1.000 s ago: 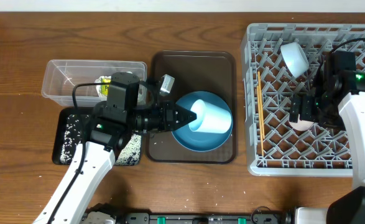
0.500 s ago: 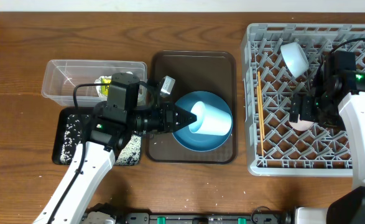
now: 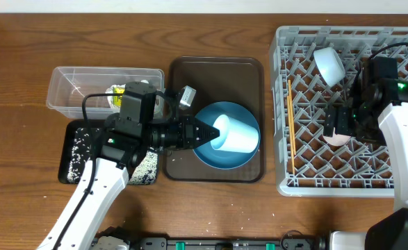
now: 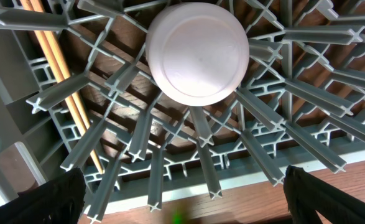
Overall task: Sort waste into correct bins and load items into the dishwasher rack
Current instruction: 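Lift the light-blue cup with the left gripper and move right gripper toward it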
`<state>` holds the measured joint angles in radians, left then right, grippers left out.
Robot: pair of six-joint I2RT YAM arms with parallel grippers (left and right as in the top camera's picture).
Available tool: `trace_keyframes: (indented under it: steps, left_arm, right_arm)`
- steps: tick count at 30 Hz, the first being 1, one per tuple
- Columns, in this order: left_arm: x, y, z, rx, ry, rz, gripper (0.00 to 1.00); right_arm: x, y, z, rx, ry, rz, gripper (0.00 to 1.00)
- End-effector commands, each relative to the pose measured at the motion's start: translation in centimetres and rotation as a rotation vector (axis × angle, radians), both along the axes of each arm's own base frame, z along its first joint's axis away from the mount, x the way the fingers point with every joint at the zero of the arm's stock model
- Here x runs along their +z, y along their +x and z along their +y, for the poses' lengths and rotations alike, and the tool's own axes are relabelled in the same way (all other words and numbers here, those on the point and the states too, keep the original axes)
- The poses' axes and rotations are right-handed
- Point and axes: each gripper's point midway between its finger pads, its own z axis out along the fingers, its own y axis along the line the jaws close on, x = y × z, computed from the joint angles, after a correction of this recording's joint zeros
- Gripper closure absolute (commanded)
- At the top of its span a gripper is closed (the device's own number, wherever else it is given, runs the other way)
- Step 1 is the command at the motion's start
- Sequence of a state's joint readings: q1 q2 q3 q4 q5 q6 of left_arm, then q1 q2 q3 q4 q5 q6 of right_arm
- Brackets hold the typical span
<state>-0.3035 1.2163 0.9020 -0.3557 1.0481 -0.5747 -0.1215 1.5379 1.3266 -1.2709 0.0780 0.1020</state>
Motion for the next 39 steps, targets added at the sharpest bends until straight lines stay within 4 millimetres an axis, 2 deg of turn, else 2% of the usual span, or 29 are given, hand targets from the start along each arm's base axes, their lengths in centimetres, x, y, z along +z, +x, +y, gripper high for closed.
trace_keyframes:
  steps: [1,5,7,10,13,14,16,19,23,28,30,32,34,39]
  left_arm:
    - [0.5,-0.3,0.0,-0.02,-0.015,-0.021,0.94]
    - [0.5,-0.3,0.0,-0.019,-0.014,-0.022,0.94]
    - [0.5,-0.3,0.0,-0.019,-0.014,-0.022,0.94]
    - [0.5,-0.3,0.0,-0.019,-0.013,-0.022,0.94]
    - [0.5,-0.3,0.0,-0.019,-0.013,-0.022,0.94]
    - [0.5,-0.3,0.0,-0.019,-0.014,-0.022,0.94]
    - [0.5,-0.3,0.0,-0.02,-0.014,-0.021,0.94]
    - [0.5,-0.5,0.0,-0.026,-0.018,-0.016,0.94]
    - [0.6,-0.6,-0.1,-0.035,-0.026,-0.01,0.94]
    - [0.6,-0.7,-0.1,-0.036,-0.027,-0.011,0.94]
    - [0.7,-0.7,-0.1,-0.041,-0.031,-0.009,0.94]
    - [1.0,-1.1,-0.3,-0.061,-0.05,-0.004,0.94]
    - [1.4,-1.6,-0.4,-0.089,-0.076,0.004,0.94]
    - [2.3,-2.7,-0.7,-0.151,-0.131,0.021,0.94]
  right_arm:
    - [-0.2,0.1,-0.2,-0.007,0.002,-0.002,0.01]
    - [0.0,1.6,-0.2,-0.028,0.008,-0.064,0.01]
    - [0.0,1.8,0.9,-0.093,0.078,-0.077,0.01]
    - [0.3,1.8,4.8,-0.106,0.308,-0.076,0.01]
    - [1.9,2.0,9.9,-0.023,0.582,-0.087,0.01]
    - [2.5,2.0,11.2,0.02,0.648,-0.096,0.08]
    - [3.4,2.1,13.1,0.11,0.717,-0.122,0.32]
    - [4.1,1.1,15.1,0.265,0.763,-0.128,0.34]
    - [5.5,-2.2,16.8,0.49,0.85,-0.11,0.31]
    - [10.5,-6.4,19.2,0.73,1.11,-0.218,0.28]
    - [11.5,-7.9,19.5,0.811,1.131,-0.255,0.26]
    - [11.6,-8.4,19.3,0.831,1.096,-0.258,0.23]
    - [11.8,-8.8,19.2,0.847,1.073,-0.27,0.11]
    - [12.2,-9.2,19.2,0.858,1.06,-0.29,0.08]
